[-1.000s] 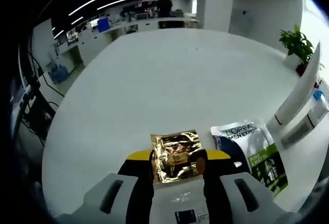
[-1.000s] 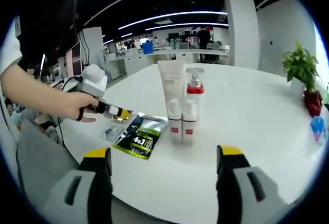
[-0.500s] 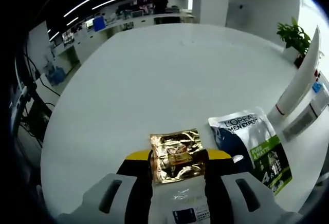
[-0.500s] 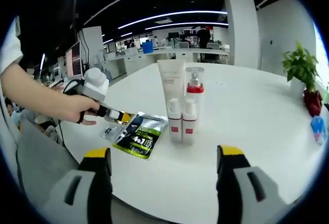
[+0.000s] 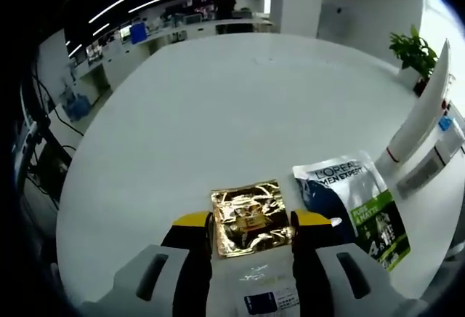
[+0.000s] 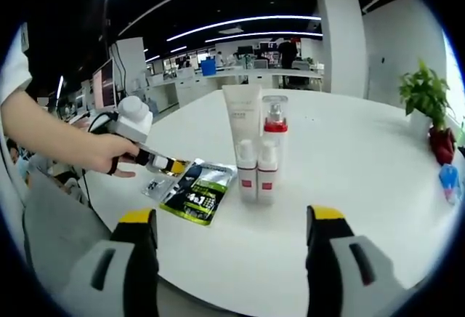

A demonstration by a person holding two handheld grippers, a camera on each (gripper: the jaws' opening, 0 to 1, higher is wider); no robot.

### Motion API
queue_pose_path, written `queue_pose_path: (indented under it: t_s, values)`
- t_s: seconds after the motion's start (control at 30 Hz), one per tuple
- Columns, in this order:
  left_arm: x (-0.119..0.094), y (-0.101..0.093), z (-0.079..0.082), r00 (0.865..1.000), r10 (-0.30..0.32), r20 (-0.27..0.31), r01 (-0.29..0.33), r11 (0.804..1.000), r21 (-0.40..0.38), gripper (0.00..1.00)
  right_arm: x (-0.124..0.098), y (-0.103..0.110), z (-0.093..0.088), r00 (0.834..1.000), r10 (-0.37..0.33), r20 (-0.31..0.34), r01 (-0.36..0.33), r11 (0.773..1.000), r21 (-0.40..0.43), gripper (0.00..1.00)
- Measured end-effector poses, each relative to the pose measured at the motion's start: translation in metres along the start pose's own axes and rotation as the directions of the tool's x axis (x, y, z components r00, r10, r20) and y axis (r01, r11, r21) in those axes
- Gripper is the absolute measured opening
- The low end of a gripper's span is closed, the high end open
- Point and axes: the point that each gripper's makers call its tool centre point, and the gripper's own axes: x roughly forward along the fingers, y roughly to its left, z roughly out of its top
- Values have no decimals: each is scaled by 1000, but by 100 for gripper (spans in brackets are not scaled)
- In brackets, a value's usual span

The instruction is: Arrange the skincare products in the storage area until every visible bottle or jar stands upright without overlapping.

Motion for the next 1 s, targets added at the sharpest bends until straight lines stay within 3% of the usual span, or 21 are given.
queue_pose_path:
  t_s: [0.13,0.43,0.63,0.73,1.0]
  values:
    - [-6,-1,1,1000,-18,8,18,1000,8,41,0,1,1,1000,3,3,-3,1000,-5,85]
    - [-36,-11,4,988,-136,69,132,989,60,48,-2,7,3,1000,29,7,-29,999,-28,86]
    - [-67,-19,-3,964,-252,90,236,959,156,62,-4,12,5,998,61,17,-60,998,-33,89]
    - [-82,-23,-9,948,-301,101,283,946,158,70,-6,12,7,998,58,22,-56,997,-46,92]
    - [-117,-32,-24,909,-400,117,375,907,189,78,-11,15,8,997,72,29,-70,996,-56,92]
